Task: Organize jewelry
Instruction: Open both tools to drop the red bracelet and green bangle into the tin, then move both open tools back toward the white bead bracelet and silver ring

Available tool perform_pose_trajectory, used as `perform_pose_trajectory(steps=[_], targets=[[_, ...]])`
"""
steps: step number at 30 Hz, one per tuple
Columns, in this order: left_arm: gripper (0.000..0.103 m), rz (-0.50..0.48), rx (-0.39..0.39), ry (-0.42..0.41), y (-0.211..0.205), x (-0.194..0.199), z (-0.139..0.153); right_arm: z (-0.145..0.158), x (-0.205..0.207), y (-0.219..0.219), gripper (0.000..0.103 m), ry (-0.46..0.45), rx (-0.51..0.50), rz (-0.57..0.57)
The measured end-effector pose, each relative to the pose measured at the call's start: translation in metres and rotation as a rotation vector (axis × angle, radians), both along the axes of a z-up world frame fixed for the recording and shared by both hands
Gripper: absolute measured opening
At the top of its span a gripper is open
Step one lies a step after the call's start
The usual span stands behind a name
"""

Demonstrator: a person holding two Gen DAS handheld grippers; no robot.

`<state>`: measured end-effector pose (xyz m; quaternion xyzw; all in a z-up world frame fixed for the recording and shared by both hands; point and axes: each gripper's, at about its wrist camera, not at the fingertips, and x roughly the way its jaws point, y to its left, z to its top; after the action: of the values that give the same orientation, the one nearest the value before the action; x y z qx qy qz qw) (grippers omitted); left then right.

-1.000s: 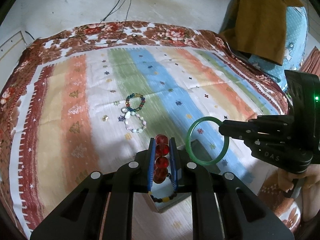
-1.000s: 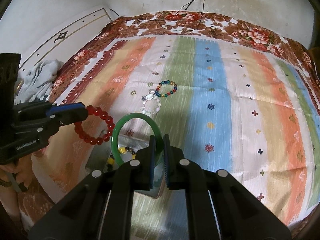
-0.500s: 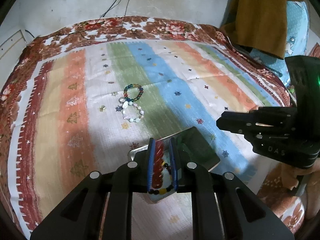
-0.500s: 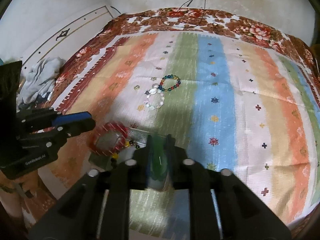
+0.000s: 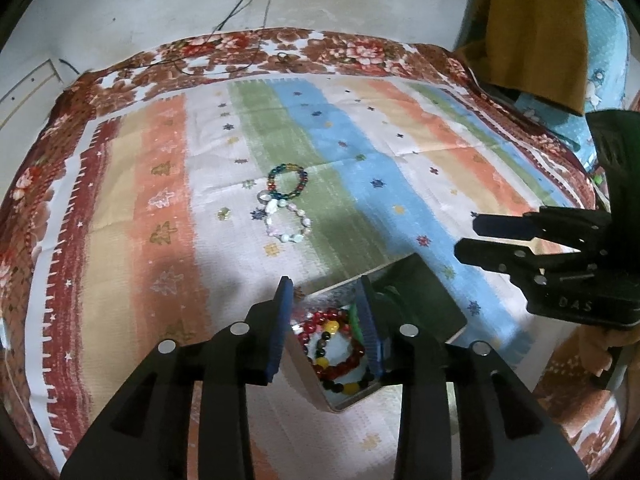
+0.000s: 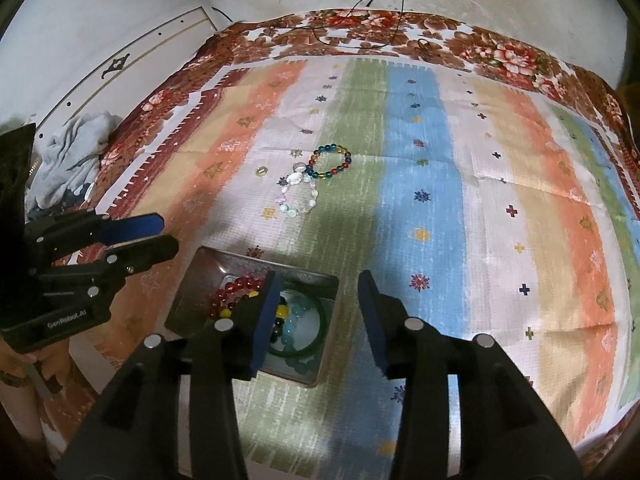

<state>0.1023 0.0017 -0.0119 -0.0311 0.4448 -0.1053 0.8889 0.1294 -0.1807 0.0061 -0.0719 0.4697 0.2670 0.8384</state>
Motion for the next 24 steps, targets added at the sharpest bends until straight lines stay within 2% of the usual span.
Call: perform_pose_trajectory(steps=[12, 14, 16, 24], targets=[[0.036, 0.104, 0.011, 0.048, 0.041, 0.045, -0.011, -0.008, 0.035, 0.024, 0.047, 0.02, -0.019, 0.014], [0.04, 0.101, 0.015, 0.064, 0.043, 0.054, -0.015, -0.012, 0.042, 0.026, 0.047, 0.028, -0.024, 0.012], [0.043, 0.086, 0.032, 0.075, 0.042, 0.062, -0.019, -0.014, 0.048, 0.028, 0.054, 0.033, -0.032, 0.007], [0.043, 0.121, 0.057, 0.103, 0.053, 0.083, -0.028, -0.023, 0.076, 0.046, 0.056, 0.044, -0.052, 0.014]])
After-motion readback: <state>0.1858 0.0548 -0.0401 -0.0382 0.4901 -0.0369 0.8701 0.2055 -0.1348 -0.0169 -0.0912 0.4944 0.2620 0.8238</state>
